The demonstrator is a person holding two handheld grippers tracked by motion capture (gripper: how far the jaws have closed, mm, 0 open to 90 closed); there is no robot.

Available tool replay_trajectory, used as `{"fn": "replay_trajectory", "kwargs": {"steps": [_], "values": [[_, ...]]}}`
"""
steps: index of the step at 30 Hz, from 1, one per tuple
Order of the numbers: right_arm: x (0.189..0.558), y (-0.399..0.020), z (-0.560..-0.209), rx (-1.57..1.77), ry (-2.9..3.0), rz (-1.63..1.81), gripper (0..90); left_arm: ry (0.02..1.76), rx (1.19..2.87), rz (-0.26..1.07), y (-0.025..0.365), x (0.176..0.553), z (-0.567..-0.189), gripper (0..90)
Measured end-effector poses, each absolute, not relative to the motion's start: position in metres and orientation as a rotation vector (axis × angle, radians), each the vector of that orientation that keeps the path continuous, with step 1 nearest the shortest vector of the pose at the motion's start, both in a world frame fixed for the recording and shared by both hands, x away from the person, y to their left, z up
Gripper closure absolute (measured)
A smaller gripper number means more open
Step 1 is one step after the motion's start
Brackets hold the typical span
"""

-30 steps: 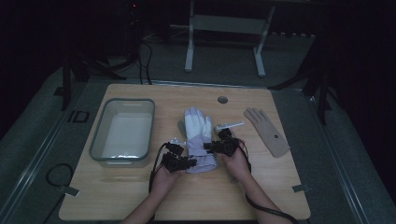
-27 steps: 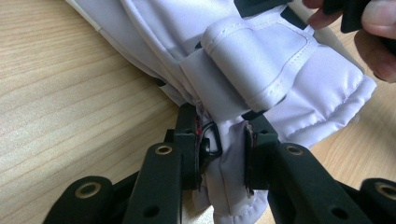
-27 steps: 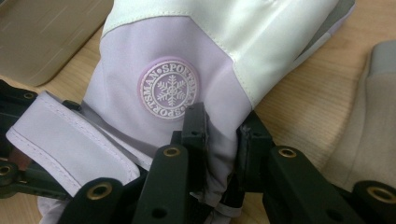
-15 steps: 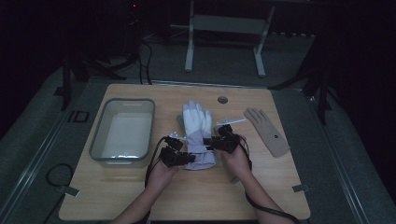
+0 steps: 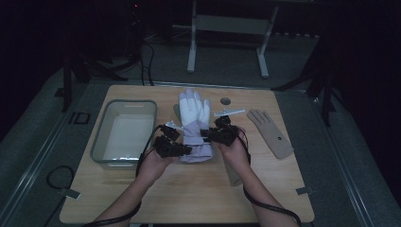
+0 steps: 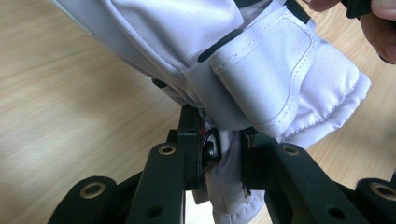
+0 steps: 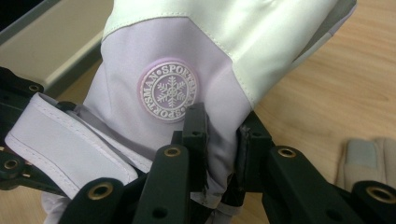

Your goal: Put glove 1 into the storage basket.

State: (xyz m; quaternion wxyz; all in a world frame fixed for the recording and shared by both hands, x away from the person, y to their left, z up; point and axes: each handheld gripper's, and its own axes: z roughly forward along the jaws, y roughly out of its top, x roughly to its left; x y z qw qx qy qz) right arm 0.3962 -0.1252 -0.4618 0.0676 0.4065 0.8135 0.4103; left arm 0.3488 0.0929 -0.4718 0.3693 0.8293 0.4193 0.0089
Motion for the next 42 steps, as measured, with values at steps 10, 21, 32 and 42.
{"fn": "replay_trajectory", "kwargs": {"steps": [10,21,32,42], "values": [[0.401,-0.093,-0.437,1.18,2.448,1.238,76.6,1.06,2.146,0.044,0.126,0.355,-0.448,74.7],[0.407,-0.043,-0.424,1.145,2.466,1.274,76.7,1.092,2.173,0.085,0.174,0.354,-0.43,74.7],[0.411,0.026,-0.424,1.104,2.513,1.324,76.7,1.167,2.204,0.104,0.237,0.35,-0.421,74.7],[0.415,0.081,-0.436,1.08,2.55,1.334,76.7,1.253,2.219,0.133,0.283,0.346,-0.427,74.6]]}}
